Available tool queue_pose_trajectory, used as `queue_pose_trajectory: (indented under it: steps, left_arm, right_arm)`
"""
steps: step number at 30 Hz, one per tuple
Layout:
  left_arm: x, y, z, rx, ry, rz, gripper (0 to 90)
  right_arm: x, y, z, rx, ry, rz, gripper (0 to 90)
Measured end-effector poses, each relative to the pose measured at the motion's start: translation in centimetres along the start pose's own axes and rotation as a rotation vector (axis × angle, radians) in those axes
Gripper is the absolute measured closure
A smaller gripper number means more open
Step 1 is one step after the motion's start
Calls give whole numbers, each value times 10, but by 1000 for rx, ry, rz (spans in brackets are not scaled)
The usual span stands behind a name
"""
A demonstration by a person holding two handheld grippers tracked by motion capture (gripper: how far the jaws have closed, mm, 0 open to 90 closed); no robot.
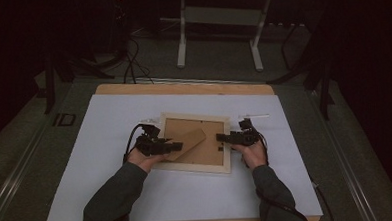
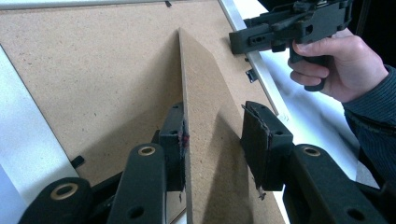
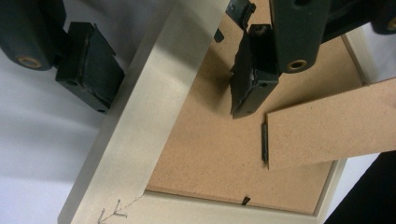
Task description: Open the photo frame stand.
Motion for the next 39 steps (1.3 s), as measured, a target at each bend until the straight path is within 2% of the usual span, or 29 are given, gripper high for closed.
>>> queue_pose_trajectory:
  steps: [5, 11, 16, 19, 25, 30, 39]
  left_arm:
    - [2, 3, -2, 6, -17, -2, 642]
    - [2, 8, -7, 20, -20, 2, 674]
    - [1, 12, -8, 25, -19, 25, 702]
    - [1, 12, -7, 20, -16, 34, 705]
    - [2, 14, -6, 23, -30, 47, 715]
    - [5, 15, -8, 23, -49, 41, 735]
    - [7, 12, -13, 25, -71, 9, 765]
  right_arm:
    - [-2, 4, -3, 30, -2, 2, 391]
    - [-4, 12, -7, 72, -8, -17, 456]
    - [-8, 18, -14, 131, -19, -26, 511]
    - [-10, 21, -18, 159, -16, -6, 563]
    - [-14, 22, -23, 194, -9, -1, 592]
    - [-19, 28, -29, 235, 12, 12, 618]
    - [-29, 36, -40, 276, 98, 68, 627]
Point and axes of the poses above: each handheld gripper's, and its own axes: y roughly backward along the jaws, z roughly out of its underside, x roughly to its right, the point moved 6 cm from there along -y, roughly forward along the jaws, and after that the axes turned 11 degrees about -z, right-handed, at the moved point
